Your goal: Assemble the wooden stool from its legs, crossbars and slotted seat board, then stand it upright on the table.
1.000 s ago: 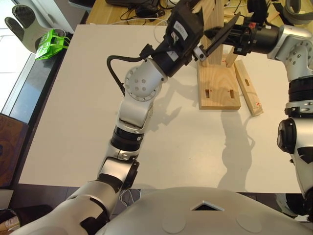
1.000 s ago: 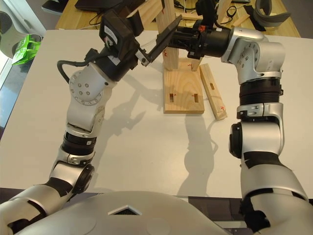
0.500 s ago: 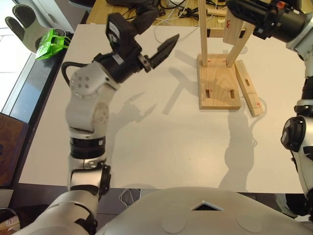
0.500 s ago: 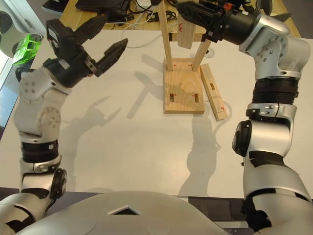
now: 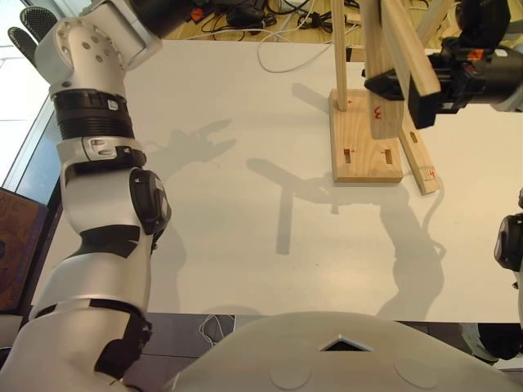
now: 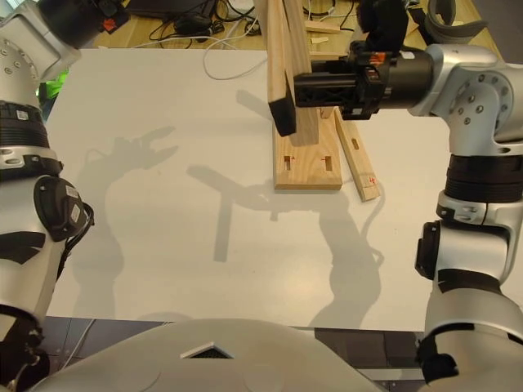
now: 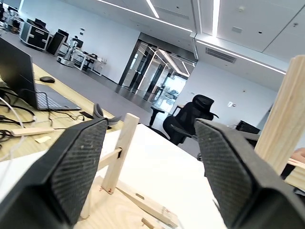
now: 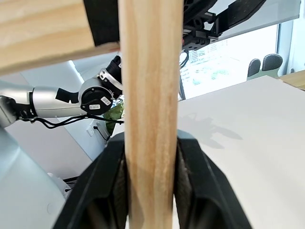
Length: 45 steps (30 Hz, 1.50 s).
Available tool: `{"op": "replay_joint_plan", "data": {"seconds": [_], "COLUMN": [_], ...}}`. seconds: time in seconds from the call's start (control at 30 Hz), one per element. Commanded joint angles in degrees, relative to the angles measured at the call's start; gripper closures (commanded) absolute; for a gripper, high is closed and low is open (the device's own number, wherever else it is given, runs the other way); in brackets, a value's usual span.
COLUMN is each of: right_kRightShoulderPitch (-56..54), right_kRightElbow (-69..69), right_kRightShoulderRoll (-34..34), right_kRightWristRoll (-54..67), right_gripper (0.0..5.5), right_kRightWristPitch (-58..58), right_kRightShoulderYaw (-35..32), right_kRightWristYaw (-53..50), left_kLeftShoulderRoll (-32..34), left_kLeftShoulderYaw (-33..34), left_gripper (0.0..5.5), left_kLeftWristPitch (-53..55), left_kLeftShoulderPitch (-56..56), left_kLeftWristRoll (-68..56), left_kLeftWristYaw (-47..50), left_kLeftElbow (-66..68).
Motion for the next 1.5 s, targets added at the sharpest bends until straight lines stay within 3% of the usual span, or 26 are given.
{"op": "replay_joint_plan", "data": {"seconds": [0.03,1.0,1.5], "right_kRightShoulderPitch": [0.48,0.52,1.20], "right_kRightElbow": [-1.64,-0.23,-1.93], "right_kRightShoulderRoll": [-1.03,0.99,1.15], "right_kRightWristRoll": [1.05,0.92,1.23], "right_gripper": [4.49,4.49,4.49], "right_kRightWristPitch": [0.60,-0.76,-0.14], "right_kRightShoulderYaw": [0.24,3.16,5.52], "right_kRightWristYaw": [-0.64,-1.33,-0.73], "left_kLeftShoulderRoll": [-0.40,-5.57,-7.19], "left_kLeftShoulderYaw": [0.14,2.32,-1.31], "left_gripper": [2.13,2.13,2.13], "left_kLeftWristPitch": [4.56,10.88,8.19], "left_kLeftShoulderPitch": [-0.52,4.84,5.00], "left_kLeftWristRoll": [-1.99,-11.71,-10.52], "left_kLeftWristYaw": [-1.72,-0.45,0.88], "left_kLeftElbow": [-3.68,-21.13,-23.29]}}
